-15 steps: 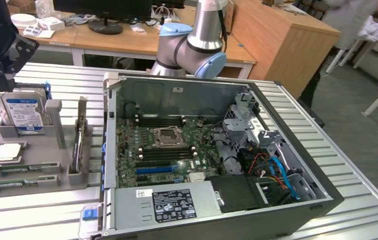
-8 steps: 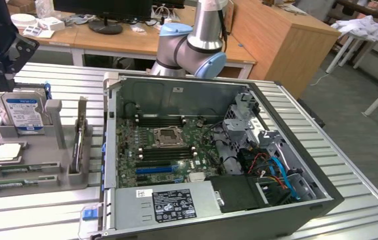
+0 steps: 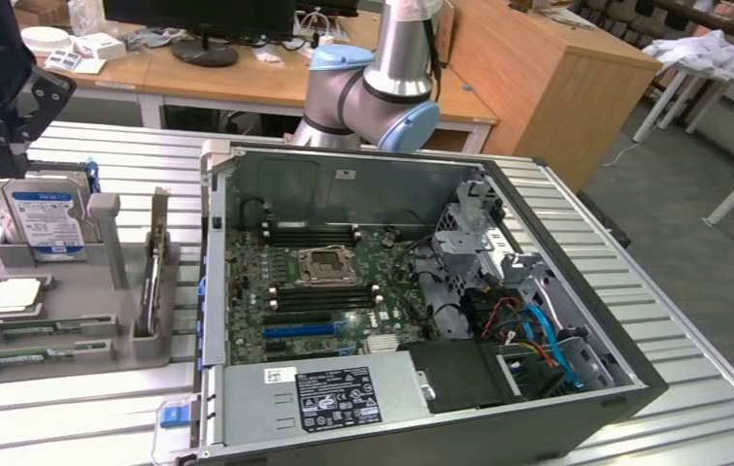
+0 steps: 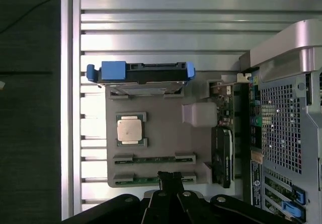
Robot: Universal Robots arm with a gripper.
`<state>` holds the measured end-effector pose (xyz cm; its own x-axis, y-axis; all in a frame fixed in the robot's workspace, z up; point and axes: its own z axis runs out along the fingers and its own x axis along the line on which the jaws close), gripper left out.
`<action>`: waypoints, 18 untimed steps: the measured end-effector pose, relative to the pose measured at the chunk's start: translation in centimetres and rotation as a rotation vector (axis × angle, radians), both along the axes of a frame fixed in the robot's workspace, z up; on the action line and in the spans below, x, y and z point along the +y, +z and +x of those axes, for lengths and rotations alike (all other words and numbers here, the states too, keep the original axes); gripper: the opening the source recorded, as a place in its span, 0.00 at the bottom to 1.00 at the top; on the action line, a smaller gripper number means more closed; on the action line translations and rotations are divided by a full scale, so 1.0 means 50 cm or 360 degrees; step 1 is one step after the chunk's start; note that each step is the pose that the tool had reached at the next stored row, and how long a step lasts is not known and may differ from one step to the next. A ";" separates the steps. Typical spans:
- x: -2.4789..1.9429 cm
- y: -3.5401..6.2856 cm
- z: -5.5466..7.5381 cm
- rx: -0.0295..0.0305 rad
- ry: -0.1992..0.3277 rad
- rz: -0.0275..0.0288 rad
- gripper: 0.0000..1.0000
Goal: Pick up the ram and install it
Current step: 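Reach for the ram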
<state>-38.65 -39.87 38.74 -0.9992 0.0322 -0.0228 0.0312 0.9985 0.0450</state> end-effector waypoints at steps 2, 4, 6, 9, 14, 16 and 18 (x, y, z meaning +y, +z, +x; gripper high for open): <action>0.0000 0.000 0.000 0.00001 0.0000 0.00000 0.11; 0.0000 0.000 0.000 0.00000 0.0000 0.00001 0.11; -0.0026 0.000 0.000 -0.00004 0.0001 0.00004 0.11; -0.0087 0.000 0.000 0.00001 0.0000 0.00000 0.11; -0.0204 0.000 0.000 0.00000 0.0000 0.00001 0.11; -0.0249 0.000 0.000 0.00001 0.0000 0.00001 0.11; -0.0293 0.000 0.000 0.00000 0.0000 0.00000 0.11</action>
